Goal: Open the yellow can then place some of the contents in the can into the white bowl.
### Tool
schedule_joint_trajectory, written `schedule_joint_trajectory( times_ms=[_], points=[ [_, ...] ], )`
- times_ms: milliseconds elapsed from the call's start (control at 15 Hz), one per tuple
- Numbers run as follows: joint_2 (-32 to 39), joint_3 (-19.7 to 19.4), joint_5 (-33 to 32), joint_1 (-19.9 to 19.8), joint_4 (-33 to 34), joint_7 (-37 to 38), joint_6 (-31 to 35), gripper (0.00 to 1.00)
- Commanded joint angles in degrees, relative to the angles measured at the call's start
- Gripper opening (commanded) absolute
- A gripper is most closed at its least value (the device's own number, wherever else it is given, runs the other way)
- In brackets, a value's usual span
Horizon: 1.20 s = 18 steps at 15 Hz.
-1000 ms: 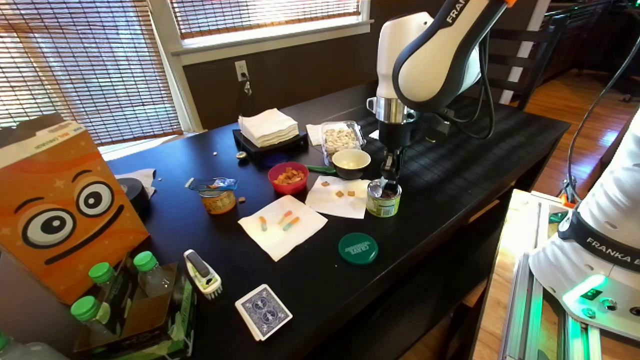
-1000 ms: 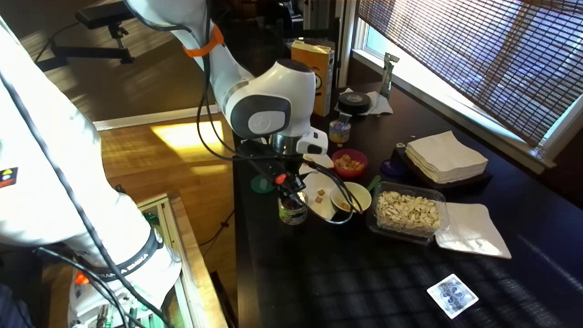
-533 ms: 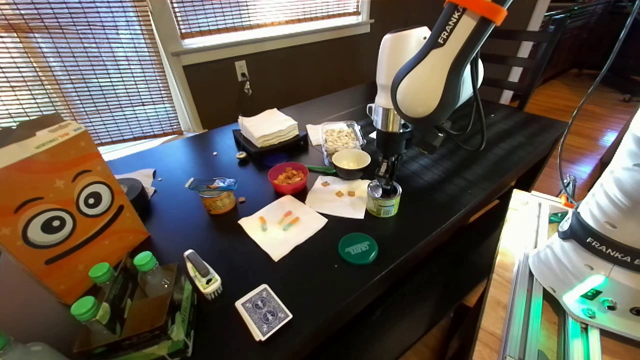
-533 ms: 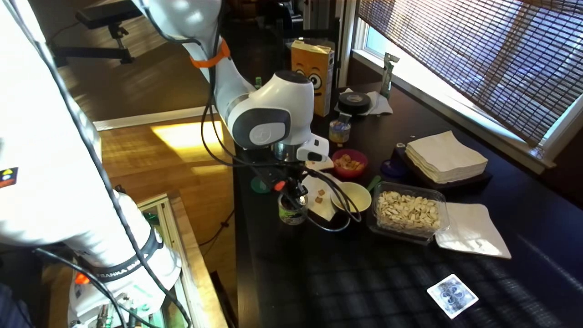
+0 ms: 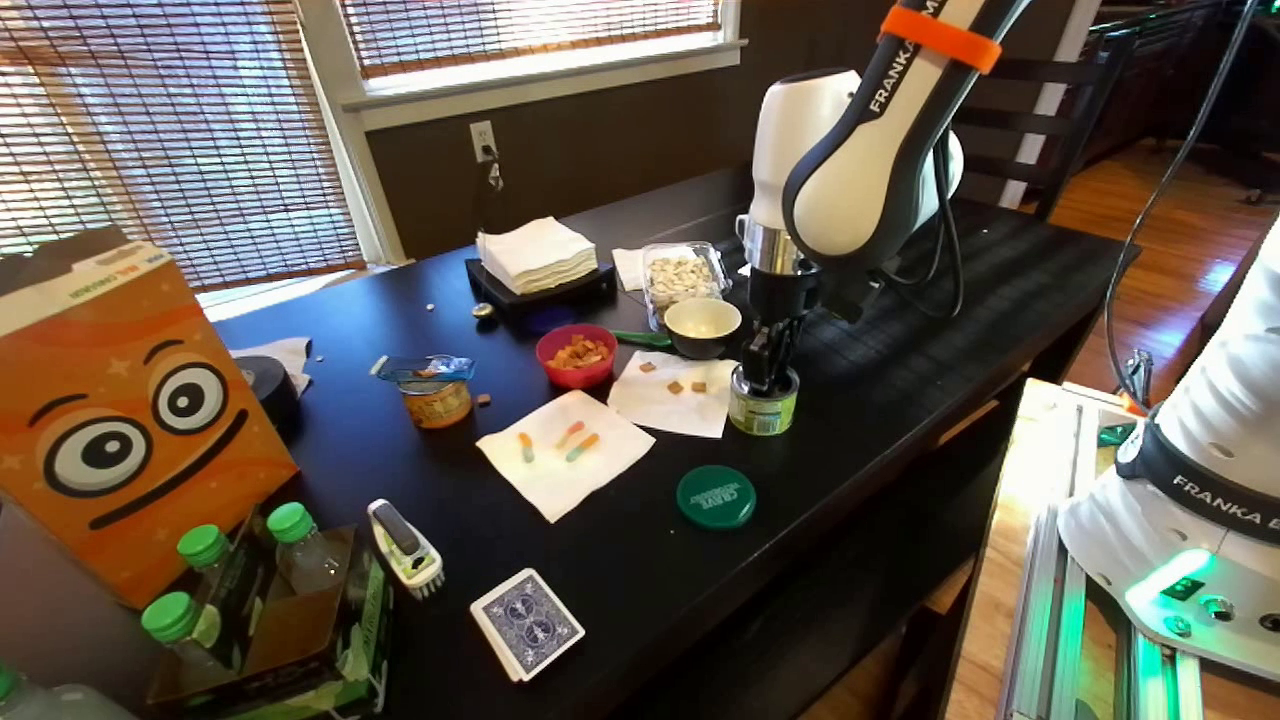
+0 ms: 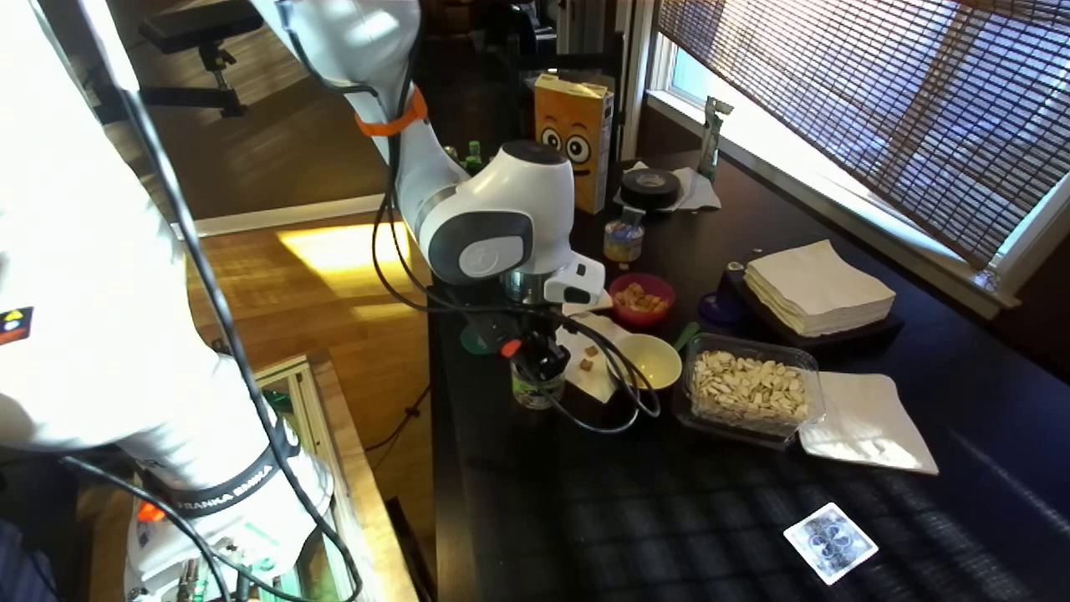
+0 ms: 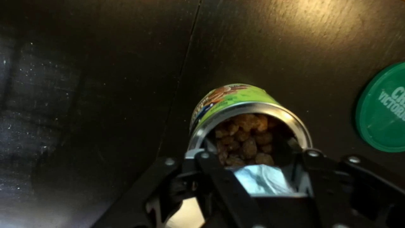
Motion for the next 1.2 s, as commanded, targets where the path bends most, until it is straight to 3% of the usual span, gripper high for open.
schedule_joint_trajectory(
  times_ms=[0, 67, 200, 733, 933, 1133],
  points=[
    [1.1, -0.6, -2.6, 0.2, 0.0, 2.8, 1.7, 0.74],
    [1.3, -0.6, -2.9, 0.3, 0.0, 3.1, 1.7, 0.61],
    [1.3, -0.7, -3.2, 0.3, 0.0, 3.4, 1.6, 0.55],
    [1.7, -0.8, -5.1, 0.6, 0.1, 5.2, 1.3, 0.57],
    [1.9, -0.8, -5.6, 0.8, 0.1, 5.8, 1.3, 0.45],
    [2.4, -0.6, -5.5, 1.1, 0.1, 6.2, 1.6, 0.54]
  ],
)
